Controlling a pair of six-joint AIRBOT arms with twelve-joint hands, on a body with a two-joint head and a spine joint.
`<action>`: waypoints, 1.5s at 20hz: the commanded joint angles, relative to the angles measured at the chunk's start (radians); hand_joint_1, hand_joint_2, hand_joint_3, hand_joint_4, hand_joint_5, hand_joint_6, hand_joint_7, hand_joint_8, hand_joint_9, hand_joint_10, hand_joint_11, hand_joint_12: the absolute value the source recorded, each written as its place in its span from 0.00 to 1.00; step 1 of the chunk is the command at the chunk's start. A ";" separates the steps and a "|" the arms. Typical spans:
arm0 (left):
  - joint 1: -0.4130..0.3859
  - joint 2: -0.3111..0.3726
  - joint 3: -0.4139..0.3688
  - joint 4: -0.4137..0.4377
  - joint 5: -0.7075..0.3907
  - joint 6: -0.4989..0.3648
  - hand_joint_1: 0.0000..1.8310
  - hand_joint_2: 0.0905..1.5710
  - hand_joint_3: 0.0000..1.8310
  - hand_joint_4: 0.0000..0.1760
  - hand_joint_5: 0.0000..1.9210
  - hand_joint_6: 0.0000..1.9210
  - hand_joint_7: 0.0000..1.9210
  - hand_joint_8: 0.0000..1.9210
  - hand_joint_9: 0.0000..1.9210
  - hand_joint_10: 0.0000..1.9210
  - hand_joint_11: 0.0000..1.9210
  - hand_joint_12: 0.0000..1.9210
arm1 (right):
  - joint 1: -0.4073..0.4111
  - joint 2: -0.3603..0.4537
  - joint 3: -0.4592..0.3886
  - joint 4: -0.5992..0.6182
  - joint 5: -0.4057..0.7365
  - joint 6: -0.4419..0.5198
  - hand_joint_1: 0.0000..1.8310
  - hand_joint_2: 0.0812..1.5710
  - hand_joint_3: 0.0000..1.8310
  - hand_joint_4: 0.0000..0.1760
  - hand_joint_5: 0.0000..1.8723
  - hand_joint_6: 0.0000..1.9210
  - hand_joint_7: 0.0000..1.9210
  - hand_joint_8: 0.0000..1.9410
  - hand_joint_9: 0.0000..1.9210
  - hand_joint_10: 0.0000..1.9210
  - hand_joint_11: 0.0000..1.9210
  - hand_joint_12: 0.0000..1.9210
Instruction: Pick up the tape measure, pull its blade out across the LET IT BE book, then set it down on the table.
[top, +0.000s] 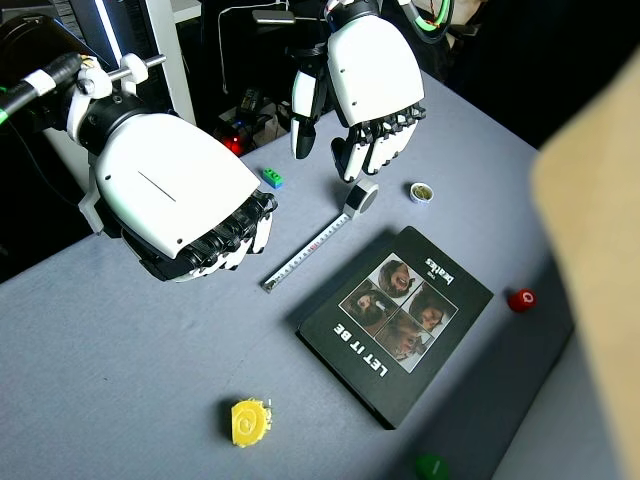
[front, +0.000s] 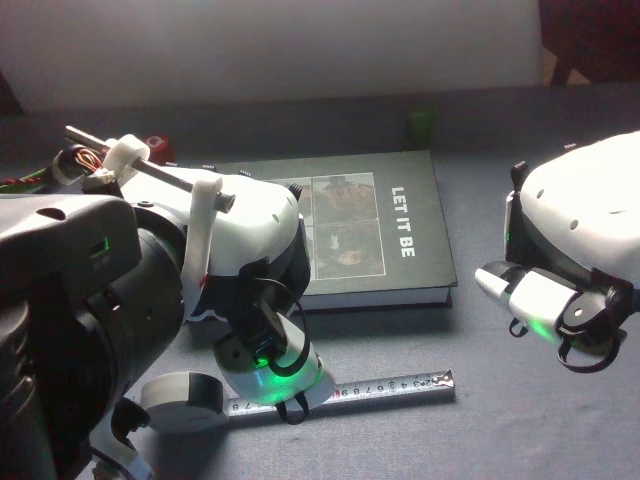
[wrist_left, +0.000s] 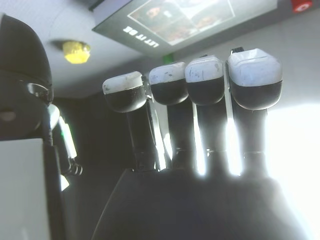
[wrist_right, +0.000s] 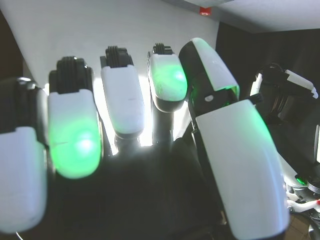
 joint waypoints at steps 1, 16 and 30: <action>-0.008 0.004 -0.005 0.078 0.004 0.000 0.07 0.67 0.06 0.37 0.14 0.03 0.12 0.03 0.07 0.03 0.00 0.33 | 0.009 0.004 -0.007 -0.083 -0.031 0.002 0.02 0.56 0.10 0.40 0.02 0.03 0.04 0.02 0.01 0.02 0.00 0.21; -0.026 0.006 0.003 0.076 0.016 0.006 0.11 0.64 0.00 0.32 0.14 0.00 0.12 0.00 0.08 0.00 0.00 0.31 | -0.048 0.029 -0.007 -0.202 0.034 0.094 0.06 0.60 0.00 0.41 0.01 0.00 0.02 0.00 0.00 0.00 0.00 0.14; -0.031 0.034 0.061 -0.112 0.082 -0.188 0.47 0.62 0.00 0.00 0.13 0.00 0.11 0.00 0.08 0.00 0.00 0.33 | -0.015 0.082 0.013 -0.196 0.147 0.227 0.07 0.62 0.00 0.37 0.02 0.00 0.04 0.00 0.03 0.00 0.00 0.18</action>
